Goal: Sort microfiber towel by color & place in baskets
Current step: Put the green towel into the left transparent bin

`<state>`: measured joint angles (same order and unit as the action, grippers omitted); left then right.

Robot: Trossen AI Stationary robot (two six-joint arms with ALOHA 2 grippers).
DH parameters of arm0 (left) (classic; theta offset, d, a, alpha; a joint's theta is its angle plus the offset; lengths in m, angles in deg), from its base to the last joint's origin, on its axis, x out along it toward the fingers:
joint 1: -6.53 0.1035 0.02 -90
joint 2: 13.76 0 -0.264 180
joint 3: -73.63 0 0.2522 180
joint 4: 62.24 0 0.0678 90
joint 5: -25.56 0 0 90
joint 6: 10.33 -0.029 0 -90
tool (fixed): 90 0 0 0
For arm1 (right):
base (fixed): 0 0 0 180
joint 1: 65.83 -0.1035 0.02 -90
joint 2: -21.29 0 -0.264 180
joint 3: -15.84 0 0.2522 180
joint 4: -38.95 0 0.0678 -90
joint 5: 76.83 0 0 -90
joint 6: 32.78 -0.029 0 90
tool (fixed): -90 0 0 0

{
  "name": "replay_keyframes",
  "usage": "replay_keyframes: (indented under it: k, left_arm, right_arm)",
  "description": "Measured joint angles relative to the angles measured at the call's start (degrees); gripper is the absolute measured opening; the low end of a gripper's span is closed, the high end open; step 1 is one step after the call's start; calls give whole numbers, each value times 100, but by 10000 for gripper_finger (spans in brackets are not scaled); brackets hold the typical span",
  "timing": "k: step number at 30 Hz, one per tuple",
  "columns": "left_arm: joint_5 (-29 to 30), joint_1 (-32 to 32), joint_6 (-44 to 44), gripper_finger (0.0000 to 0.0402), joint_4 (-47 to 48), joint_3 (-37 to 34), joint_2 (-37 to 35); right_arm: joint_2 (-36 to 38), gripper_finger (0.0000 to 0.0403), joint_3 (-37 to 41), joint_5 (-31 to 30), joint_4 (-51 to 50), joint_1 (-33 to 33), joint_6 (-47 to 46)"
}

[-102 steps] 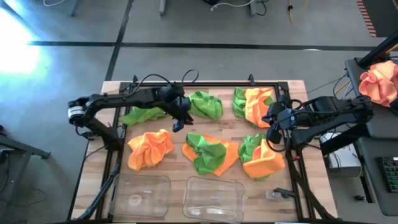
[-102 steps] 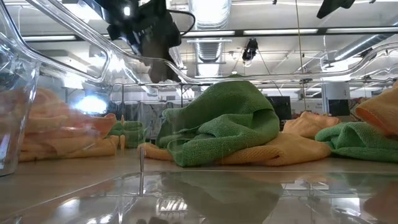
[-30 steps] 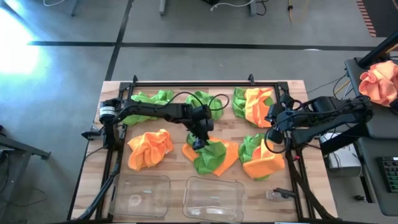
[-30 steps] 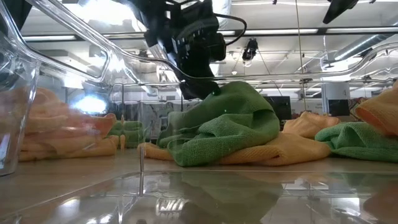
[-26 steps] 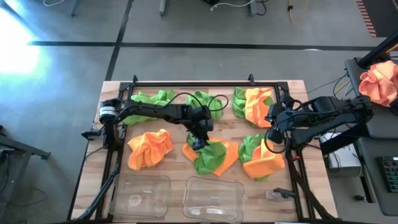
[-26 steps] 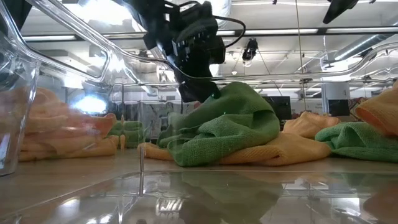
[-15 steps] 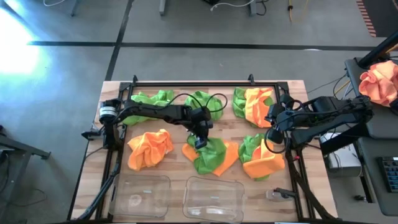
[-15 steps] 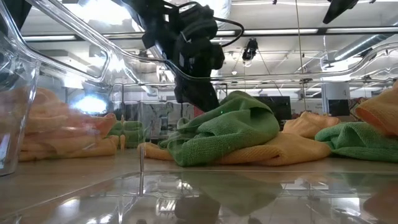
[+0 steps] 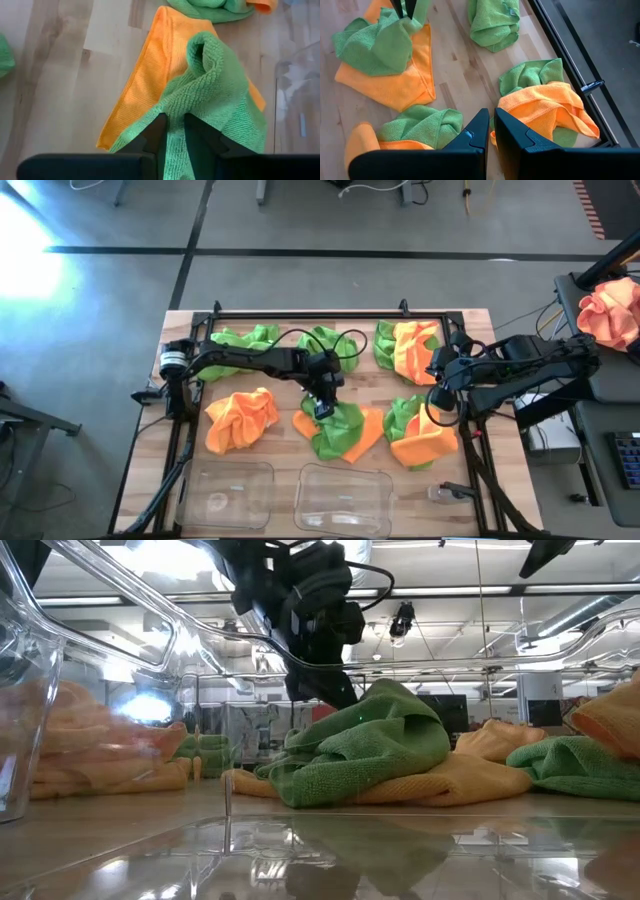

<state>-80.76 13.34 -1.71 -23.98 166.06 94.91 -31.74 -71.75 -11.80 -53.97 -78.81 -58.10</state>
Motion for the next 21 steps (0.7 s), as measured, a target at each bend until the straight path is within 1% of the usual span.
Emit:
replay_keyframes:
  k: [9,16,21]
  left_arm:
    - [-89,-2,-11,3,-2,0,0]
    - [-88,-2,152,0,19,6,0]
    - [-87,-2,169,0,545,418,-4]
  right_arm:
    - [0,22,0,-2,-9,0,15]
    - [0,22,0,-2,-9,0,154]
    - [0,22,0,-4,-9,0,213]
